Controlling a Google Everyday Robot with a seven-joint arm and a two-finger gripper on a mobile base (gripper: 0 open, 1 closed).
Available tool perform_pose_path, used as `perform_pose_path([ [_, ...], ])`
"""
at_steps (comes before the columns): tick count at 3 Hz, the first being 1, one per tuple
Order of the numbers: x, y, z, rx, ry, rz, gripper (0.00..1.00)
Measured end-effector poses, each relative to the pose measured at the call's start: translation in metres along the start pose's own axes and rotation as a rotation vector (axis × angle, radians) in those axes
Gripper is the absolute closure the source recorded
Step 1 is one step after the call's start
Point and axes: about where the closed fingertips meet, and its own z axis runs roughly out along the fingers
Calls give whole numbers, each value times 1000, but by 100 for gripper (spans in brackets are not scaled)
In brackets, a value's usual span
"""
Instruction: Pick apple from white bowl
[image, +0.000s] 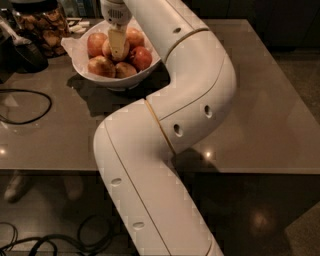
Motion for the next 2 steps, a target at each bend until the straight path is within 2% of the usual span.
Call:
perform_pose_path([
  [1, 1, 0, -7, 1, -20, 13, 100],
  [2, -4, -5, -44, 56, -62, 20, 100],
])
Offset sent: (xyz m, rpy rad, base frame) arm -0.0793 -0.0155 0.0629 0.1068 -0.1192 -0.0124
